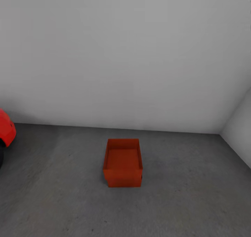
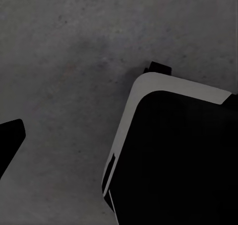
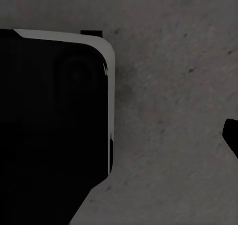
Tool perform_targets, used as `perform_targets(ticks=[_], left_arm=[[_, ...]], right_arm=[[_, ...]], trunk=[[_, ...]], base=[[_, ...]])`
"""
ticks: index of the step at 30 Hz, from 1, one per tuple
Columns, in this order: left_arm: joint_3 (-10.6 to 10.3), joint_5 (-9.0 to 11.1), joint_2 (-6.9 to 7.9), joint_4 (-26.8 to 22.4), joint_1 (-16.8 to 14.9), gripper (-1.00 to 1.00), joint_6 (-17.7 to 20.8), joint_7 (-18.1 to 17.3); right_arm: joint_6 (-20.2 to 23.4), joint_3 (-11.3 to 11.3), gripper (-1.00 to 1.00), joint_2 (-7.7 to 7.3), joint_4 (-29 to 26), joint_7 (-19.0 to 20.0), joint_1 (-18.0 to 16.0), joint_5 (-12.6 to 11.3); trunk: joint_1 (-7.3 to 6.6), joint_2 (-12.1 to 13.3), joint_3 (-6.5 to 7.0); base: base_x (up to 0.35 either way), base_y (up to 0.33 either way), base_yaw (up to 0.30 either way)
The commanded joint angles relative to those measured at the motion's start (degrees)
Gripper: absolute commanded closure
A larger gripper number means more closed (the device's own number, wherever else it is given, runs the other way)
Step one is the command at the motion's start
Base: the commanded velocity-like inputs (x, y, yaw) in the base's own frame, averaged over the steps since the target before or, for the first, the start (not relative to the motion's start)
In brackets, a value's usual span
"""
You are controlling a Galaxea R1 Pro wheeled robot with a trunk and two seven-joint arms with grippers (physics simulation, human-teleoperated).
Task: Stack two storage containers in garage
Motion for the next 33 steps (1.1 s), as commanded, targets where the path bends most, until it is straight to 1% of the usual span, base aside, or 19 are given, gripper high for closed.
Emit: perform_targets(ticks=[1, 33], left_arm=[[-0.5, 0.4, 0.0, 0.0, 0.0, -1.0, -0.1, 0.2], [-0.5, 0.4, 0.0, 0.0, 0.0, -1.0, -0.1, 0.2]], right_arm=[[-0.4, 0.5, -1.0, 0.07, 0.2, -0.1, -0.1, -0.4], [-0.4, 0.5, -1.0, 0.15, 0.2, -0.1, -0.1, -0.4]], trunk=[[0.01, 0.0, 0.03], [0.01, 0.0, 3.01]], base=[[0.0, 0.0, 0.0], [0.0, 0.0, 0.0]])
